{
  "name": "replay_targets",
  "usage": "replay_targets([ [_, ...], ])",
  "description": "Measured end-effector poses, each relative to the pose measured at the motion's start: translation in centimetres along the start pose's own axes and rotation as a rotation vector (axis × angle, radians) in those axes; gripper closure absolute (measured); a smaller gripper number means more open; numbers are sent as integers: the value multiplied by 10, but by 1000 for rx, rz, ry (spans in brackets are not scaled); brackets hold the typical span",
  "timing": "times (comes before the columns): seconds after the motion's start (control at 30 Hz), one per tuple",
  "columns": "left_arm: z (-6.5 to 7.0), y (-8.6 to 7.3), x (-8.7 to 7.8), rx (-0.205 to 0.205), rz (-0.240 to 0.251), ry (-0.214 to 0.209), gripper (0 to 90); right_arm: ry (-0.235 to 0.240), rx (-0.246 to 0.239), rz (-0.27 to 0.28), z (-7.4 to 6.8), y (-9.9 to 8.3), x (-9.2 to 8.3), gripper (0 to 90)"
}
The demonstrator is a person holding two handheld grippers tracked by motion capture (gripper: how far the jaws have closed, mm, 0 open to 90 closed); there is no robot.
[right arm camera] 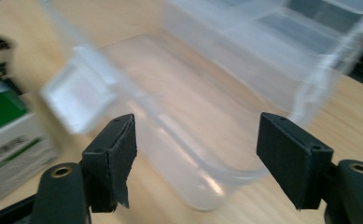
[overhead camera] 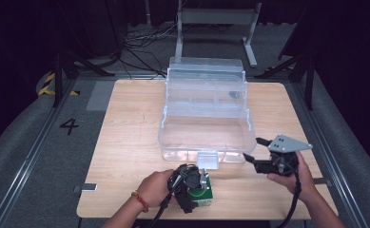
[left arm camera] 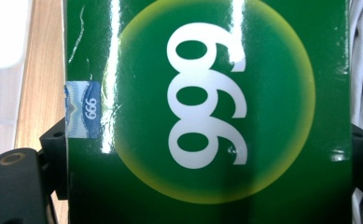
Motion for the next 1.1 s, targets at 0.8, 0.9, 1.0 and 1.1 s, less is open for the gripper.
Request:
replay_targets([
  [0.8, 1, -11, -3, -8, -18, -4, 141, -40, 142, -168, 50, -34, 56, 454],
  [0.9, 1, -11, -3, -5, -8, -6, 140, -53, 139, -158, 50, -33, 53, 507],
  [1.0, 1, -11, -3, -6, -5, -8, 141, -50, 145, -143, 49, -32, 48, 527],
  [1.1, 1, -11, -3, -7, -5, -7, 141, -48, 150, -139, 46, -32, 47, 526],
])
Point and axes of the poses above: each handheld gripper's, and its own axes: x roughly forward along the jaws, y roughly out of its top, z roughly to its right, the point moved 6 cm from there along x, roughly forward along the jaws, and after that the axes turned 14 degrees about z, right-handed, at the moved point
